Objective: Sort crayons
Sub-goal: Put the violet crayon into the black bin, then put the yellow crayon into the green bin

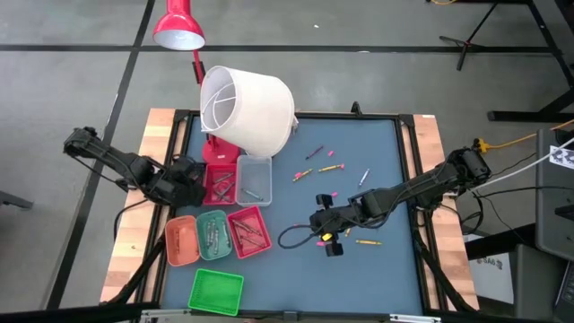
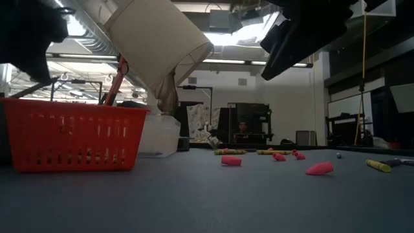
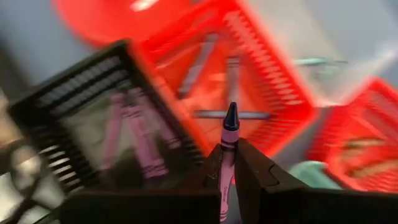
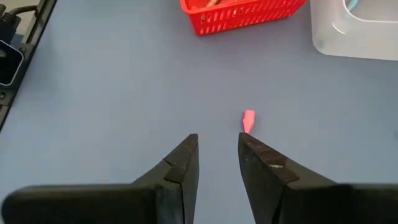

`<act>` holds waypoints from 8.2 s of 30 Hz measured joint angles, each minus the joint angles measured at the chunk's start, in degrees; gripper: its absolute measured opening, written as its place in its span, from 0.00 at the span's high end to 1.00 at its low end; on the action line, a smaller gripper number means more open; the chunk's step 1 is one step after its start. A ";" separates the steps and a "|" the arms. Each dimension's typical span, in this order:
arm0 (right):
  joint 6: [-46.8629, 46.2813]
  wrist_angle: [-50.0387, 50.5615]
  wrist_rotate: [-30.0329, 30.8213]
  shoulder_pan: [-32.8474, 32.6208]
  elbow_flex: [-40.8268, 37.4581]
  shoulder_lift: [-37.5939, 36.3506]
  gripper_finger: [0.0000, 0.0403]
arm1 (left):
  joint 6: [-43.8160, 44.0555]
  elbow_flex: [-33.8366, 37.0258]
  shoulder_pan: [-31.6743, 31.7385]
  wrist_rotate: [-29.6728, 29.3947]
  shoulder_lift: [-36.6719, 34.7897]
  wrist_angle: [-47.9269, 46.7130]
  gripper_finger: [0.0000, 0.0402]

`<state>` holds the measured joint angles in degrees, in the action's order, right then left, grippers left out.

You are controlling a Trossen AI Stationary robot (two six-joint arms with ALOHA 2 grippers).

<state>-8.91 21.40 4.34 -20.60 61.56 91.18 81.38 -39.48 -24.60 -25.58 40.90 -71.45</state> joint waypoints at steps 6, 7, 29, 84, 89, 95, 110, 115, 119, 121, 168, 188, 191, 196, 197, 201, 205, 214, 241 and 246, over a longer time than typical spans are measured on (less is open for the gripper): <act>0.16 5.87 0.21 0.00 0.00 0.00 0.72 | 1.01 0.00 1.75 -2.14 0.96 -2.84 0.98; 0.18 7.78 0.79 0.00 0.00 0.00 0.72 | 1.01 0.00 2.16 -2.23 1.27 -2.95 0.98; 0.22 26.11 -4.12 -0.02 -7.54 -0.04 0.73 | -1.87 0.02 7.38 -3.94 6.51 -6.32 0.91; 9.55 19.95 -4.97 0.00 -9.64 5.49 0.98 | -19.65 0.04 7.30 -10.30 8.47 22.79 0.80; 9.35 18.11 -4.87 0.00 -9.63 5.56 0.93 | -32.82 0.04 6.71 -10.25 12.99 34.56 0.80; 9.27 14.43 -4.30 0.02 -8.21 5.84 0.96 | -44.99 0.04 4.88 -9.42 20.11 48.16 0.80; 9.37 -25.97 -3.70 0.04 -7.78 5.79 0.96 | -55.16 0.07 1.43 -4.39 33.61 66.79 0.80; 12.94 -42.19 -0.58 0.04 -7.76 5.73 0.96 | -55.16 0.07 0.29 -2.98 35.95 70.27 0.80; 16.73 -50.98 2.36 0.02 -7.76 5.70 0.96 | -57.67 0.07 -0.88 -2.98 36.73 74.25 0.80; 18.08 -54.10 3.66 0.02 -7.76 5.68 0.96 | -60.05 0.07 -1.33 -2.97 36.79 77.28 0.80; 20.69 -74.42 7.67 0.13 -7.54 5.57 0.95 | -87.45 0.04 -1.12 1.28 36.79 108.67 0.80; 20.74 -72.71 7.69 0.15 -6.03 5.57 0.95 | -87.97 0.04 1.40 5.41 36.79 108.58 0.87; 20.72 -72.39 7.67 0.15 -6.03 5.57 0.95 | -87.97 0.04 1.40 5.37 36.79 108.47 0.94; 20.72 -71.32 7.67 0.11 -6.01 5.57 0.95 | -87.72 0.04 1.37 5.56 36.79 107.87 0.98; 20.72 -70.95 7.63 0.04 -5.99 5.54 0.95 | -87.56 0.04 1.37 5.55 36.79 107.68 0.98; 20.72 -68.53 7.51 0.04 -5.95 5.53 0.86 | -85.02 0.04 1.15 5.40 36.79 105.86 0.97; 20.72 -64.12 7.39 -0.06 -5.97 5.55 0.73 | -78.31 0.00 0.54 7.63 36.77 100.68 0.96; 8.79 -41.50 0.11 -0.07 -5.99 5.55 0.62 | -46.72 0.00 -5.54 25.53 36.77 79.30 0.96; -7.93 -12.78 -13.78 -0.06 -6.01 4.52 0.61 | 10.17 0.00 -27.37 30.61 36.77 60.03 0.81; -10.66 -4.36 -14.01 -0.14 -6.01 2.02 0.61 | 9.85 0.00 -27.37 28.46 36.77 59.88 0.76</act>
<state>-19.56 17.05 -9.68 -20.74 55.55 93.20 91.22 -39.48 -51.96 2.88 77.67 -11.57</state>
